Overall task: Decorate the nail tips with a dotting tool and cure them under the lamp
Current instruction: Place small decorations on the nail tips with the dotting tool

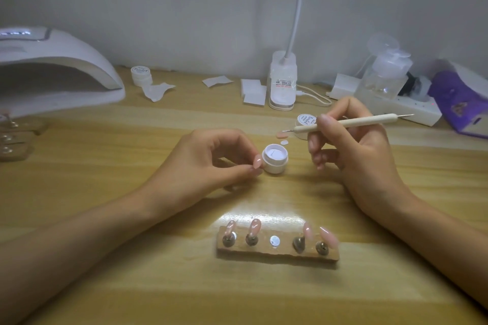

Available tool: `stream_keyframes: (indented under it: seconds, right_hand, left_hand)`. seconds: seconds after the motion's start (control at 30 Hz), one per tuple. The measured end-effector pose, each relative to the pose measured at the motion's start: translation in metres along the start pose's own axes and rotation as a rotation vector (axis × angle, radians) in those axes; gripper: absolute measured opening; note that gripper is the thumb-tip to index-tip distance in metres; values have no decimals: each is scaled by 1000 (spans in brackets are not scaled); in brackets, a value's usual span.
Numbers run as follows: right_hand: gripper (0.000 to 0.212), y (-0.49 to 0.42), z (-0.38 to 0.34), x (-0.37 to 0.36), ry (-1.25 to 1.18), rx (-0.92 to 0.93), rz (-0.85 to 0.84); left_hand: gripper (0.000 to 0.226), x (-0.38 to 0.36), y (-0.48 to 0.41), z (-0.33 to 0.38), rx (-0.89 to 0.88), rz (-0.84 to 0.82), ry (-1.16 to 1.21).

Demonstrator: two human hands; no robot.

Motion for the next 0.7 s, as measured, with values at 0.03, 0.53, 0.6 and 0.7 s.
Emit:
stream_keyframes:
  seconds: [0.03, 0.53, 0.6, 0.7]
  right_hand:
    - [19, 0, -1, 0, -10, 7, 1]
    - [19, 0, 7, -1, -99, -95, -5]
    - [21, 1, 6, 0, -91, -100, -1]
    - [17, 8, 4, -7, -94, -101, -33]
  left_hand:
    - [6, -2, 0, 1, -8, -13, -13]
    - [15, -10, 0, 12, -92, -55, -275]
    - [16, -11, 0, 12, -98, -66, -274]
    - [16, -11, 0, 12, -101, -70, -275]
Point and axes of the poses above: each hand's wrist, its own y-axis away from the middle knuckle, its own x-axis out of the back of the hand, z = x × y, the point moved 10 cm from there along -y, towards the middle knuckle, and after that the axes turned 3 degrees about y, right-handed, at the moved point
